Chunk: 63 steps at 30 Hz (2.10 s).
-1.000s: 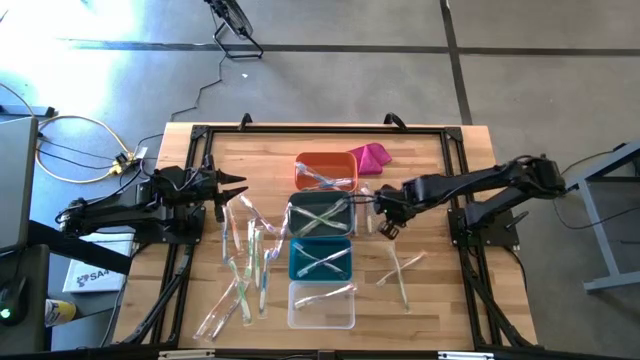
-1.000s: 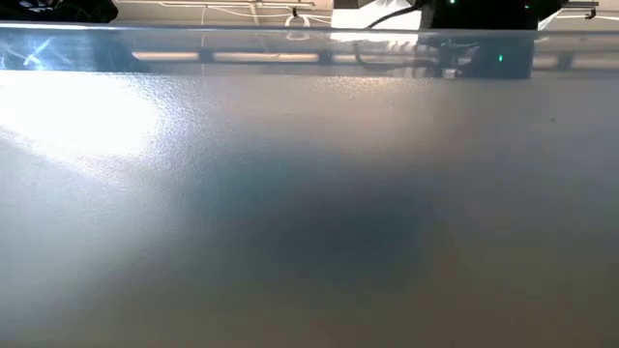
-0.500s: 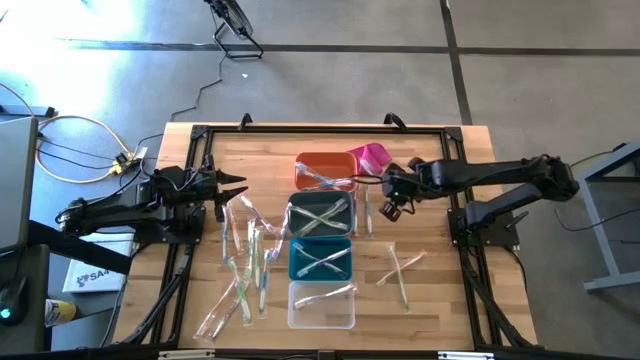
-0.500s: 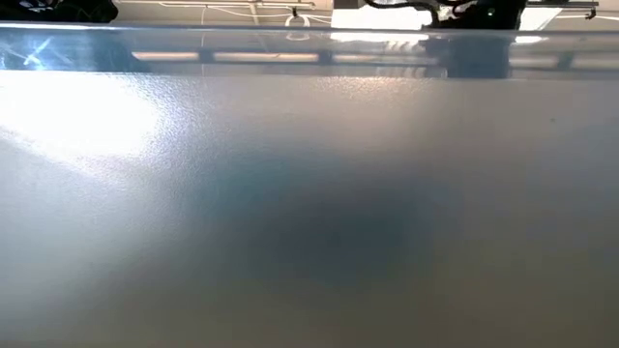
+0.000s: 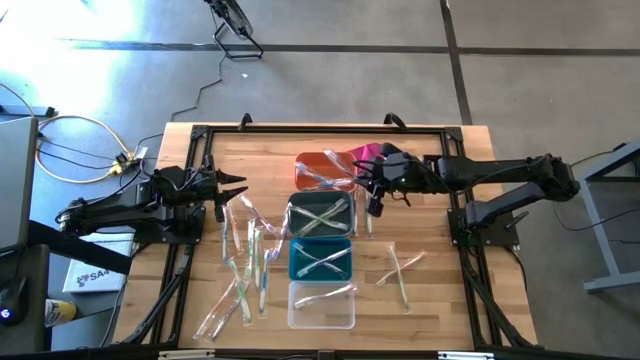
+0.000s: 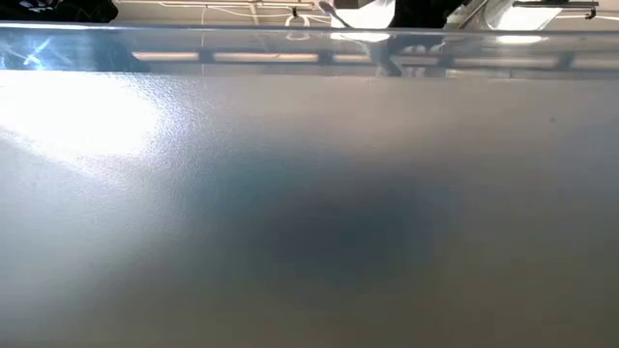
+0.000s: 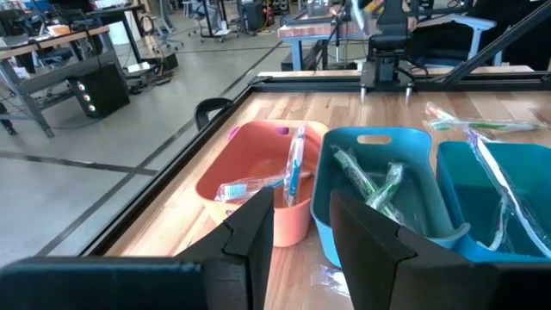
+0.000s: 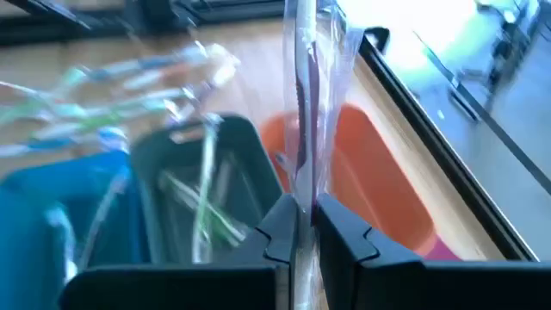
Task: Pick & Place Toothbrushes
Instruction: Put the purple toothbrush into the blue bin
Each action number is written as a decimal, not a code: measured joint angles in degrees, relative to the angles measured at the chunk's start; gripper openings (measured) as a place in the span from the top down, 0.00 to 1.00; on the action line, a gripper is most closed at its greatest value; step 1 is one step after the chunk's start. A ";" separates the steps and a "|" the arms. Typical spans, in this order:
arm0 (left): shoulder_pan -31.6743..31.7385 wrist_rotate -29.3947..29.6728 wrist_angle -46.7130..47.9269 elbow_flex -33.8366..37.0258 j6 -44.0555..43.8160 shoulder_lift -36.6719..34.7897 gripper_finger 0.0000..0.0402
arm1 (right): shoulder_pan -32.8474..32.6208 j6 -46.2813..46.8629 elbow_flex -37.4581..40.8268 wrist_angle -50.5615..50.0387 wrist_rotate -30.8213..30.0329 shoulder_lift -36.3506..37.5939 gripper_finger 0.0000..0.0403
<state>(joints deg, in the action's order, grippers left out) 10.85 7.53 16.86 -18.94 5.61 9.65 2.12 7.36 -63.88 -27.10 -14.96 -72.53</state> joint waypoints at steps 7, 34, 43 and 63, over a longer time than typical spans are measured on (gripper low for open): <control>0.02 0.02 0.00 0.00 0.02 0.01 0.72 | 0.21 -1.52 0.00 4.96 2.16 -1.87 0.95; 0.02 0.02 -0.02 0.00 0.09 0.00 0.72 | -6.03 4.75 0.07 13.11 15.00 -13.39 0.96; 0.02 0.02 -0.02 0.00 -0.20 0.00 0.72 | -10.62 9.25 0.09 13.65 11.74 -13.62 0.96; 0.01 0.02 1.86 0.02 -3.11 0.01 0.72 | -16.63 14.15 0.09 19.36 12.46 -24.52 0.96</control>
<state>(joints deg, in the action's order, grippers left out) 10.87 7.55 18.72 -18.92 2.50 9.66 -14.51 21.51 -63.79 -7.74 -2.50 -97.05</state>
